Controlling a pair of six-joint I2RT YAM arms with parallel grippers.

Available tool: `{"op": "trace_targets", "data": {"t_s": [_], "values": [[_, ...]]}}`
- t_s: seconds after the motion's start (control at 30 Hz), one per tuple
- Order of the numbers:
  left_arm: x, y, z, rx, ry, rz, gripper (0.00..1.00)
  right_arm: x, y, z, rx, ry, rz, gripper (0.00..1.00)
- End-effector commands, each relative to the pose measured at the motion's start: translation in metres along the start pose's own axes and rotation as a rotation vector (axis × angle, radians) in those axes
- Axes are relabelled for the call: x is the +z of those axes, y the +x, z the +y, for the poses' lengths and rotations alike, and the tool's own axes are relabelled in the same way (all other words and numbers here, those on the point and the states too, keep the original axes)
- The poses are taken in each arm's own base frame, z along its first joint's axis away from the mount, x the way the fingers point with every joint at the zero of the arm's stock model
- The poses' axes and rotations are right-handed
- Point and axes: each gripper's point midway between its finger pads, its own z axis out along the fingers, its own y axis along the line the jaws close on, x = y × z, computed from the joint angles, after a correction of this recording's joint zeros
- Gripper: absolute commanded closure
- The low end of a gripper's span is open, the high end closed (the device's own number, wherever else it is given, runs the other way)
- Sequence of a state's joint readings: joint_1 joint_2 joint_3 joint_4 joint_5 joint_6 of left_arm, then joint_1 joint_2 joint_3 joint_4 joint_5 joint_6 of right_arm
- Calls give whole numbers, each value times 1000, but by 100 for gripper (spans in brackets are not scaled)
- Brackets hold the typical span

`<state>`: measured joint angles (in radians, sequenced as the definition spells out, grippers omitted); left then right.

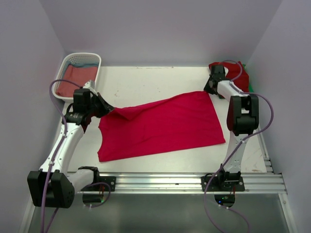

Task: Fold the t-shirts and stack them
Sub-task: Grab one side of the 2/3 rectangular tshirt with both arms, then fold the long partially folded tshirt into a neat square

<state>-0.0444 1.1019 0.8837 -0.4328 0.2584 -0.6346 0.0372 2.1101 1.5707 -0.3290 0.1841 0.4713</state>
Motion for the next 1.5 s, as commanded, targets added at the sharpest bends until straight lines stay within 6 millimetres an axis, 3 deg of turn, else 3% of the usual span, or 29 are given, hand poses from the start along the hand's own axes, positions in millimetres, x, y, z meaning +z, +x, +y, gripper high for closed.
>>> {"op": "trace_targets", "data": {"t_s": [0.0,0.27,0.47,0.63,0.77,0.9,1.07,1.3,1.47], "values": [[-8,-14,-13,34,52,-49,100,-34,-36,8,3,-36,-105,100],[-28,-10,-29,26,101,-24,100,-57,-28,-7,-28,7,-104,100],[-52,20,-31,8,137,58,100,-71,-10,-23,-38,39,-76,100],[-69,40,-7,28,29,86,100,-82,8,-44,-44,93,-70,100],[-72,72,17,17,-42,176,100,-92,18,-55,-47,119,-67,100],[-76,90,37,24,-107,214,100,-99,30,-64,-52,135,-48,100],[-82,86,40,27,-142,198,100,-113,40,-75,-54,154,-48,100],[-96,59,35,43,-191,122,100,-116,70,-92,-71,188,9,100],[-98,65,40,39,-219,142,100,-114,78,-94,-82,198,26,100]]}}
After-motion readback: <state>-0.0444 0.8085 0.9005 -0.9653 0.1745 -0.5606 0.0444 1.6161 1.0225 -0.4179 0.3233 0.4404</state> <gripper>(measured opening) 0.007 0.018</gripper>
